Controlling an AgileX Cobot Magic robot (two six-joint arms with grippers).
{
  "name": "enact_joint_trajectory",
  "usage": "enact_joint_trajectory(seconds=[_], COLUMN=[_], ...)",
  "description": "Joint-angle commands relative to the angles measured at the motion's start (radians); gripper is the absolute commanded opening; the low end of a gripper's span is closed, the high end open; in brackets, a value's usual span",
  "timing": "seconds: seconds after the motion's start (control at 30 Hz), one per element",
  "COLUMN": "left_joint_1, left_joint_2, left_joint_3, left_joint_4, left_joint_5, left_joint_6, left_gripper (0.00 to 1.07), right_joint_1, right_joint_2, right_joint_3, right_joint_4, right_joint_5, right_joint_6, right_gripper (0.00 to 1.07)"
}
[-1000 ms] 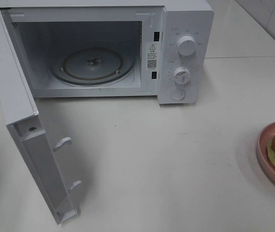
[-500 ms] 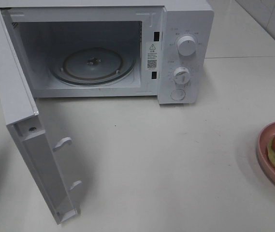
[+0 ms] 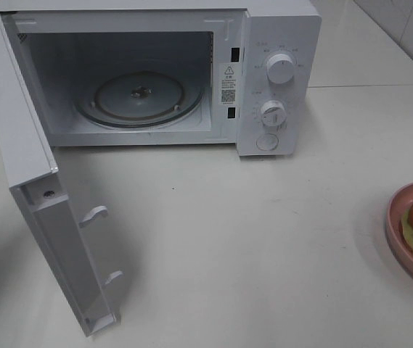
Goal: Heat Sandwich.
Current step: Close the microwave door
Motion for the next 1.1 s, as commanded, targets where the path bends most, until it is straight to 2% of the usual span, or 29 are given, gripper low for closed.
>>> enact_joint_trajectory(seconds=[0.03, 0.13, 0.3, 0.4, 0.53, 0.6, 0.67, 0.77, 0.97, 1.1], left_joint_1=[-0.001, -0.006, -0.073, -0.136, -0.195, -0.251, -0.269, -0.335, -0.422, -0.491], left_joint_2=[0.036, 0.056, 0.105, 0.130, 0.148, 0.156, 0.158, 0.176, 0.217, 0.273], left_joint_3=[-0.026, -0.031, -0.031, -0.031, -0.032, -0.040, -0.044, -0.080, -0.145, -0.221], left_joint_4=[0.050, 0.066, 0.048, -0.029, -0.079, -0.163, -0.187, -0.260, -0.345, -0.412], left_joint_5=[-0.044, -0.054, -0.070, -0.079, -0.078, -0.068, -0.067, -0.049, 0.001, 0.008], left_joint_6=[-0.039, -0.046, -0.018, 0.018, 0.025, 0.046, 0.051, 0.072, 0.107, 0.128], left_gripper=[0.00, 0.00, 0.00, 0.00, 0.00, 0.00, 0.00, 0.00, 0.00, 0.00], right_joint_1=[-0.008, -0.008, -0.008, -0.008, -0.008, -0.008, -0.008, -0.008, -0.008, -0.008], right_joint_2=[-0.025, -0.025, -0.025, -0.025, -0.025, -0.025, -0.025, -0.025, -0.025, -0.025], right_joint_3=[0.002, 0.002, 0.002, 0.002, 0.002, 0.002, 0.002, 0.002, 0.002, 0.002], right_joint_4=[-0.001, -0.001, -0.001, -0.001, -0.001, -0.001, -0.001, -0.001, -0.001, -0.001], right_joint_5=[-0.008, -0.008, -0.008, -0.008, -0.008, -0.008, -0.008, -0.008, -0.008, -0.008], right_joint_6=[-0.005, -0.005, -0.005, -0.005, -0.005, -0.006, -0.006, -0.006, -0.006, -0.005], right_gripper=[0.76, 0.76, 0.76, 0.76, 0.76, 0.76, 0.76, 0.76, 0.76, 0.76])
